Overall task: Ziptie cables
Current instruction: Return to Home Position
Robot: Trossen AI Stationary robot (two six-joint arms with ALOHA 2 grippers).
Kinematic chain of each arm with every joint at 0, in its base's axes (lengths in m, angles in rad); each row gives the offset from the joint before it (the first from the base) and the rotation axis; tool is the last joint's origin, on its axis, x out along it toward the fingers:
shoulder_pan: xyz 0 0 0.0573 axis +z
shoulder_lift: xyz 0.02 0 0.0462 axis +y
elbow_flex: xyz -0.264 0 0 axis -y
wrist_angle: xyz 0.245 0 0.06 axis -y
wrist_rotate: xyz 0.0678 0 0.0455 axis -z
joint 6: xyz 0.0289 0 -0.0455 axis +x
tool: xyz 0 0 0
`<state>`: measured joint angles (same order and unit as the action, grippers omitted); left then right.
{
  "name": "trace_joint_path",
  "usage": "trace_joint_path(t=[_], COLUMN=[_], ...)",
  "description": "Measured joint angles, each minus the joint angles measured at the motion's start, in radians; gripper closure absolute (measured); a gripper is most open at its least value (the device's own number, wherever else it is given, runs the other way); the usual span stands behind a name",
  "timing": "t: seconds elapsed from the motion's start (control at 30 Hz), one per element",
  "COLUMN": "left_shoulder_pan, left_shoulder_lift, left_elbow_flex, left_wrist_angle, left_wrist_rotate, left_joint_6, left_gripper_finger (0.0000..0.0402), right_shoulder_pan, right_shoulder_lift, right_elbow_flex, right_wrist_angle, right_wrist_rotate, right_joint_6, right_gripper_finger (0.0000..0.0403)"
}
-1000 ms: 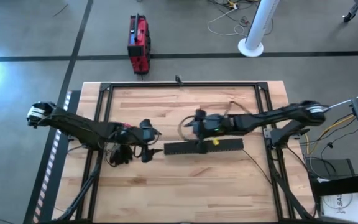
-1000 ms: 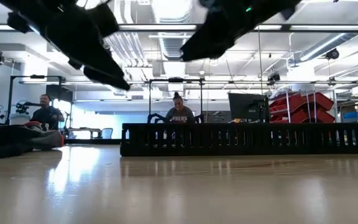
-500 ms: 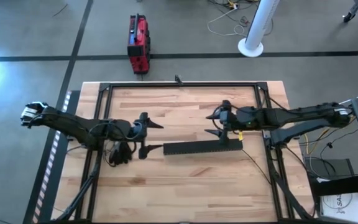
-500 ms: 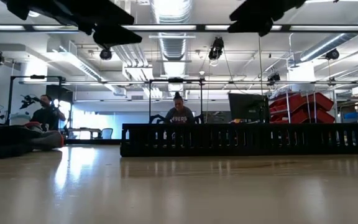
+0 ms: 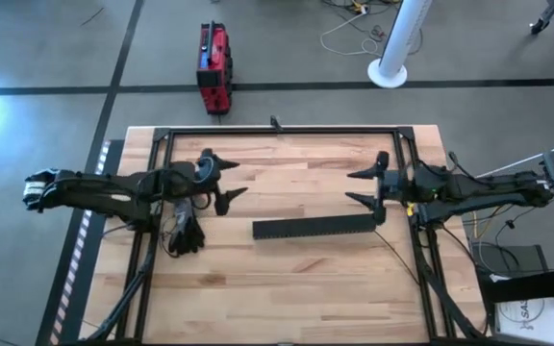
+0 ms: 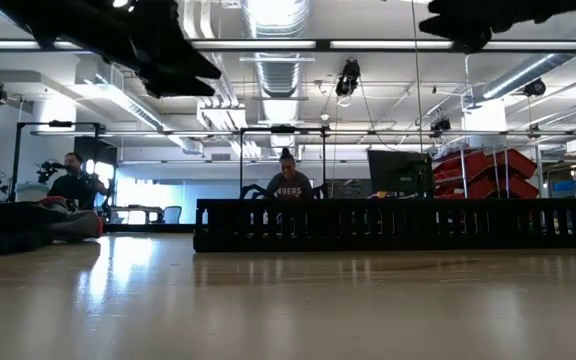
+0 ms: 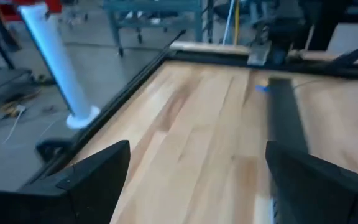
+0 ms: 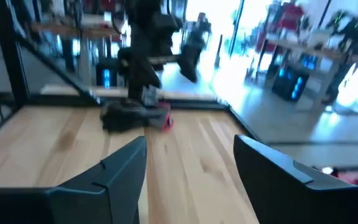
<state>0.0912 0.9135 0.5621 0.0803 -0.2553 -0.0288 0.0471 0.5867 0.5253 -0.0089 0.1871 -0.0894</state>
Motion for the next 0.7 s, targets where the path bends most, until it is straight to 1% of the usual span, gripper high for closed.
trace_joint_path(t=[0.13,0.23,0.33,0.47,0.5,0.6,0.7], left_shoulder_pan=[0.063,0.082,0.084,0.084,0.084,0.083,0.081], left_shoulder_lift=[-0.066,-0.176,-0.329,-0.549,-0.602,-0.76,-0.897], left_elbow_flex=[-0.048,-0.097,-0.157,-0.246,-0.272,-0.348,-0.446], left_wrist_angle=[-0.012,-0.021,-0.065,-0.081,-0.095,-0.119,-0.165], left_wrist_rotate=[0.028,0.057,0.056,0.053,0.053,0.054,0.064], left_joint_6=[0.0,0.004,0.014,0.012,0.008,-0.026,-0.052], left_gripper_finger=[0.0042,0.0042,0.0042,0.0042,0.0042,0.0042,0.0042], right_shoulder_pan=[-0.002,-0.002,-0.002,0.0,0.0,0.0,0.001], right_shoulder_lift=[-0.141,-0.267,-0.393,-0.574,-0.588,-0.571,-0.528], right_elbow_flex=[-0.138,-0.214,-0.266,-0.338,-0.359,-0.406,-0.481], right_wrist_angle=[0.033,0.079,0.076,0.082,0.09,0.135,0.271], right_wrist_rotate=[0.048,0.07,0.071,0.068,0.069,0.069,0.068], right_joint_6=[0.01,0.005,-0.02,-0.027,-0.024,-0.018,-0.015], right_gripper_finger=[0.0171,0.0164,0.0158,0.0151,0.0149,0.0145,0.0141])
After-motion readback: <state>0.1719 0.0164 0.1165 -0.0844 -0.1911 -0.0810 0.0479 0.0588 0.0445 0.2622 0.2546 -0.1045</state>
